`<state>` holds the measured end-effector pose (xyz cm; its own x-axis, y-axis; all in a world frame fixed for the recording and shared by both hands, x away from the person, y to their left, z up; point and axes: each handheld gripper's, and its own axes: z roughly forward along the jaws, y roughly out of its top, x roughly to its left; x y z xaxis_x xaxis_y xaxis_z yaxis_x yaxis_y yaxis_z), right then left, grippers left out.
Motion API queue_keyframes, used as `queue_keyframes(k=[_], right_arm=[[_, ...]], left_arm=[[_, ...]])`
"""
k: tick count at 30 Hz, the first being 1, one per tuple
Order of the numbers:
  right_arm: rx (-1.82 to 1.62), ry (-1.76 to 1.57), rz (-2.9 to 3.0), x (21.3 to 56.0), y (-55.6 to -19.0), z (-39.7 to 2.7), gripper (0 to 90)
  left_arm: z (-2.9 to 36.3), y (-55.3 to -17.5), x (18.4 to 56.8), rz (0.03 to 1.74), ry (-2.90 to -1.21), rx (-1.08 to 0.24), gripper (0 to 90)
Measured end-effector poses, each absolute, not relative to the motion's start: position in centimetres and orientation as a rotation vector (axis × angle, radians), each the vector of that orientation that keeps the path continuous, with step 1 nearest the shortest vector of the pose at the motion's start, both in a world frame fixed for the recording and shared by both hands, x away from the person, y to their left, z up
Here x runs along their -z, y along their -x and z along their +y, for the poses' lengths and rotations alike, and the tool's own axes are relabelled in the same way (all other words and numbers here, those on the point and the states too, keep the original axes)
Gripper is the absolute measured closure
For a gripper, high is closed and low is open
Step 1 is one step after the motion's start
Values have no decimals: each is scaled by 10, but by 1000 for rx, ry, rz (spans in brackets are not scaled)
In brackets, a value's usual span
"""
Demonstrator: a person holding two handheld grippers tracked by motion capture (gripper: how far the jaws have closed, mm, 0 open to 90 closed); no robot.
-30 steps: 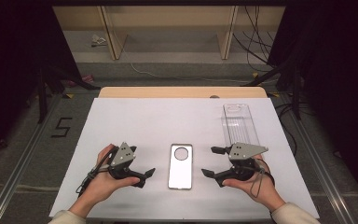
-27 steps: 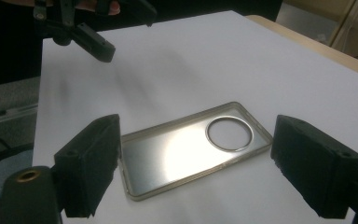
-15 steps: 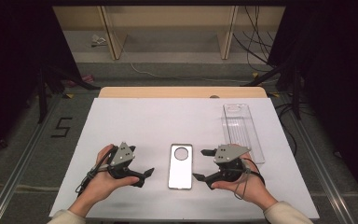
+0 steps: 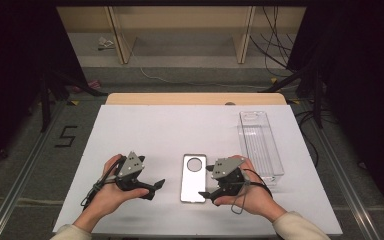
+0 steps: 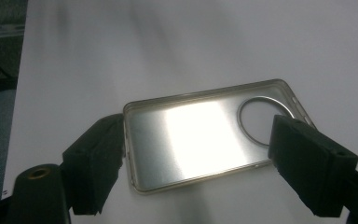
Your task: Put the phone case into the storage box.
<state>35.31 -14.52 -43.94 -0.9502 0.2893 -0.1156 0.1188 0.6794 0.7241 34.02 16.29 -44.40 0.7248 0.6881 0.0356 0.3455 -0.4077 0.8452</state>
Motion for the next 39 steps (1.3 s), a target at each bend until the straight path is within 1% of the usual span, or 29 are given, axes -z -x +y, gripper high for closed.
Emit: queue_keyframes(k=[16, 39], right_arm=[[-903, -212, 2832, 447, -352, -113, 221], [-723, -145, 2882, 454, -352, -97, 231]], left_arm=[[164, -341, 444, 790, -2018, -483, 0], [166, -342, 443, 794, -2022, -500, 0]])
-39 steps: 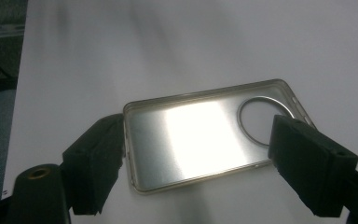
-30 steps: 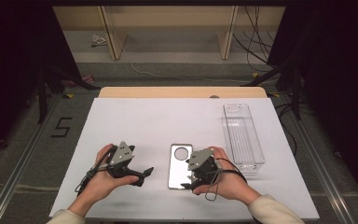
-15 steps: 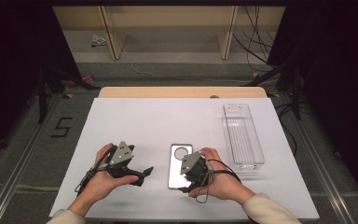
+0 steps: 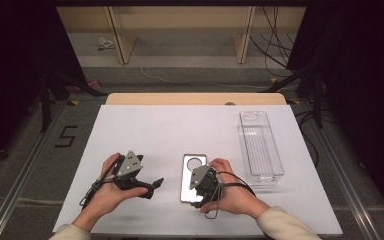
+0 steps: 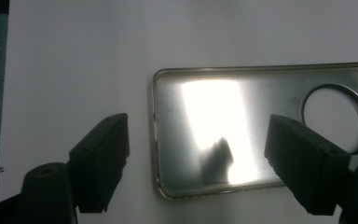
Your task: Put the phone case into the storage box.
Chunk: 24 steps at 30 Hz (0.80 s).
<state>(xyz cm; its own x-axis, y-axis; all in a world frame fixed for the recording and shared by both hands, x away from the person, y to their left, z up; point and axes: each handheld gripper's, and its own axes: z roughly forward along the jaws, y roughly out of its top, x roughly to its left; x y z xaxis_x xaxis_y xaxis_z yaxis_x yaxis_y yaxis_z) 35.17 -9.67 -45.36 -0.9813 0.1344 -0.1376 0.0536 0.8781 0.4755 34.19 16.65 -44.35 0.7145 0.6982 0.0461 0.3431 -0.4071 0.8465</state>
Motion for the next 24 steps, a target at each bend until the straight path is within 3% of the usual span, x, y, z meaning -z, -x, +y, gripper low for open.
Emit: queue_keyframes(k=[24], right_arm=[[-421, -41, 2895, 462, -346, -70, 305]], left_arm=[[167, -343, 443, 797, -2018, -500, 0]])
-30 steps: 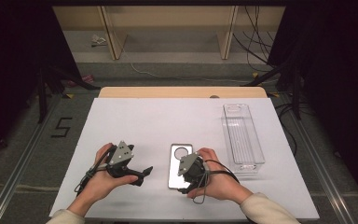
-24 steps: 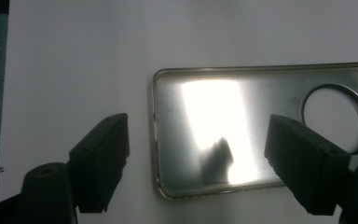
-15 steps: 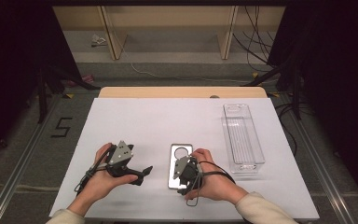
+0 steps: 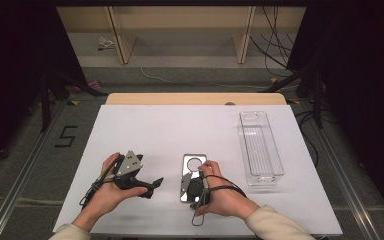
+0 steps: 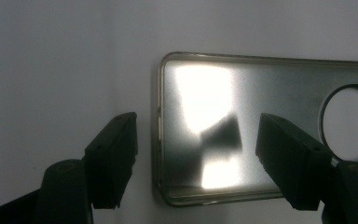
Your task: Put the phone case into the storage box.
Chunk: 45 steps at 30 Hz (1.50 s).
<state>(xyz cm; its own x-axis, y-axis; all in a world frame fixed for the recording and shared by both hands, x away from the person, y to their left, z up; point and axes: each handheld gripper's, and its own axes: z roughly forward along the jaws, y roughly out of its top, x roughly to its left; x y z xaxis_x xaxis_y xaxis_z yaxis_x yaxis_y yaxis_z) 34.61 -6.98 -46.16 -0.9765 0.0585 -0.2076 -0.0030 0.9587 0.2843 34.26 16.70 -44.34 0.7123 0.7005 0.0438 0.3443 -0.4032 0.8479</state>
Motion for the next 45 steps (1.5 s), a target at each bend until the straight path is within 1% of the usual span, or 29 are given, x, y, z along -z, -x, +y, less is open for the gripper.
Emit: queue_keyframes(k=[9, 16, 18, 21, 26, 29, 30, 32, 45], right_arm=[[-356, -14, 2880, 461, -347, -64, 299], [-334, -10, 2877, 461, -347, -62, 314], [-324, -9, 2883, 461, -346, -60, 340], [-303, 20, 2895, 460, -344, -58, 429], [-268, 48, 2903, 459, -341, -55, 507], [-256, 54, 2900, 459, -339, -53, 524], [-250, 73, 2900, 459, -338, -53, 546], [-227, 68, 2898, 459, -337, -52, 554], [-181, 96, 2913, 458, -332, -49, 676]], left_arm=[[167, -343, 443, 796, -2017, -498, 0], [167, -343, 443, 797, -2017, -499, 0], [167, -343, 444, 795, -2015, -497, 0], [167, -343, 444, 795, -2018, -494, 0], [166, -343, 444, 788, -2020, -492, 0], [166, -343, 444, 788, -2020, -490, 0], [166, -343, 444, 788, -2019, -491, 0], [166, -343, 444, 787, -2019, -491, 0], [166, -343, 445, 792, -2017, -482, 0]])
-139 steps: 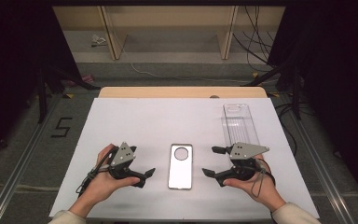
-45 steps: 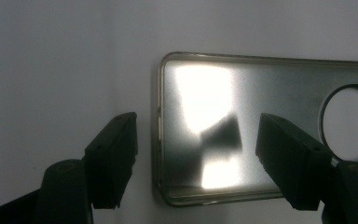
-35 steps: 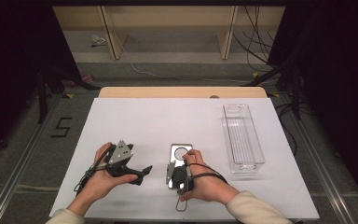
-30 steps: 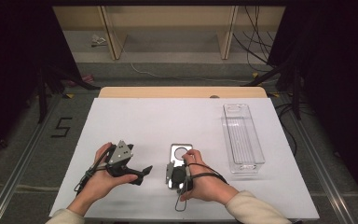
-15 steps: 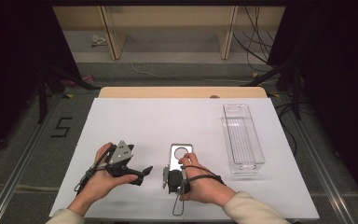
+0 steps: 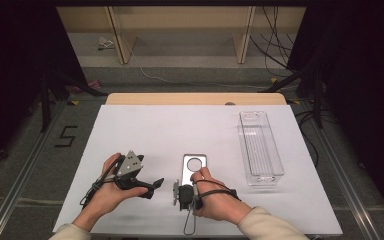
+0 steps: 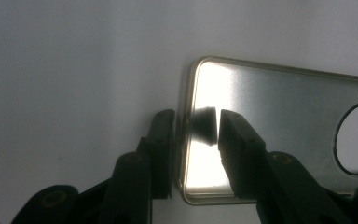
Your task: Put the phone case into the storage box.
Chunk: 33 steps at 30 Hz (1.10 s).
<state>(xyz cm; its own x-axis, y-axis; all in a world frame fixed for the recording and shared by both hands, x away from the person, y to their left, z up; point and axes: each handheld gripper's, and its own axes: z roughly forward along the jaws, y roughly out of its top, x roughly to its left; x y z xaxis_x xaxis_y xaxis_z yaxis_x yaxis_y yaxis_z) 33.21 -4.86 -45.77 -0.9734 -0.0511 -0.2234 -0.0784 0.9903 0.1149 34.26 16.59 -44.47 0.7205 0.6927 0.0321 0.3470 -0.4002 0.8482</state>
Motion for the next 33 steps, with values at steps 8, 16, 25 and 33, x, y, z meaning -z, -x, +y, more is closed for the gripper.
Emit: queue_keyframes(k=[8, 16, 25, 33], right_arm=[[-158, 122, 2911, 458, -329, -46, 745], [-149, 108, 2924, 459, -328, -46, 800], [-149, 85, 2934, 458, -329, -46, 836], [-157, 62, 2940, 458, -329, -46, 859]], left_arm=[[166, -343, 445, 787, -2019, -481, 0], [165, -343, 445, 785, -2022, -480, 0], [165, -343, 446, 784, -2025, -477, 0], [165, -343, 446, 785, -2026, -477, 0]])
